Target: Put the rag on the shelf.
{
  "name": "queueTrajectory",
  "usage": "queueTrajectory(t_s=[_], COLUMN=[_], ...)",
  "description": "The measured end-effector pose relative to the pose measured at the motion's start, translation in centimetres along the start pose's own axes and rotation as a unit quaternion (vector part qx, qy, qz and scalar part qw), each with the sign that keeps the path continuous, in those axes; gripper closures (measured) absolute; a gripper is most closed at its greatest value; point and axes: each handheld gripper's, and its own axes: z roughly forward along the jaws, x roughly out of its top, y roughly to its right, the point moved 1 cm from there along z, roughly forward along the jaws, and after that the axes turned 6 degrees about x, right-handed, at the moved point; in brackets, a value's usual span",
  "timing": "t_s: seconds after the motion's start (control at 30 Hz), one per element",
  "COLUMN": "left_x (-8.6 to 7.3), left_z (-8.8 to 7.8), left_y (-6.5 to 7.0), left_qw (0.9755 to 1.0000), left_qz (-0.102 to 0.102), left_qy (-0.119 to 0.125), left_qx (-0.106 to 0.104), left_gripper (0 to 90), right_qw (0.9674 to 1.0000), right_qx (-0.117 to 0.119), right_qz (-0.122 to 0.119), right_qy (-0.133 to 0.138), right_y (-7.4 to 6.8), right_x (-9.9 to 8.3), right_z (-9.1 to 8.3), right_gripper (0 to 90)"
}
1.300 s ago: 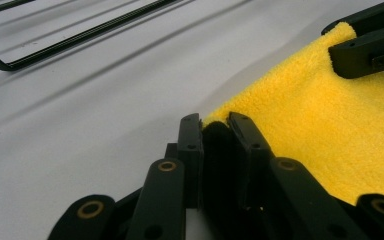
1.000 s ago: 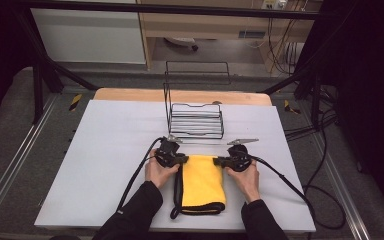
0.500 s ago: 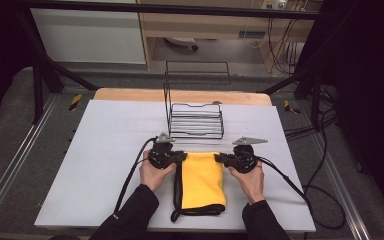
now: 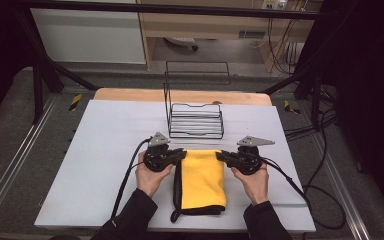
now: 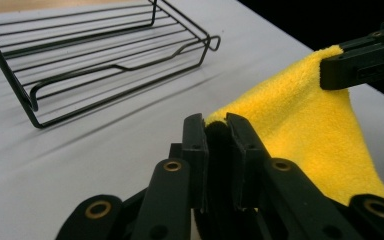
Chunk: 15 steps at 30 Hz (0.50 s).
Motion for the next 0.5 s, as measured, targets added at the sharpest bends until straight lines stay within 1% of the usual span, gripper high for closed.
queueTrajectory(t_s=[0.03, 0.13, 0.23, 0.27, 0.5], left_x=[0.1, 0.3, 0.6, 0.6, 1.3], left_z=[-0.3, -0.9, -1.4, -1.5, -2.4], left_y=[0.1, 0.4, 0.6, 0.6, 0.9], left_qw=[1.0, 0.9999, 0.9997, 0.9996, 0.999], left_qz=[0.001, 0.007, 0.009, 0.011, 0.013], left_qy=[0.005, 0.015, 0.023, 0.025, 0.043], left_qx=[0.0, 0.004, 0.002, 0.003, 0.002], left_gripper=[79.4, 79.3, 79.4, 79.4, 79.5], right_qw=[1.0, 0.9999, 0.9996, 0.9996, 0.9986], right_qx=[0.001, 0.0, -0.003, -0.002, -0.006], right_qz=[0.001, -0.009, -0.02, -0.021, -0.038], right_qy=[0.003, 0.013, 0.018, 0.021, 0.037], right_y=[-0.1, -0.5, -1.0, -1.1, -2.0], right_x=[0.1, 0.5, 0.8, 0.9, 1.7], right_z=[-0.1, -0.4, -0.8, -0.9, -1.7], right_gripper=[83.0, 82.9, 82.9, 82.9, 83.0])
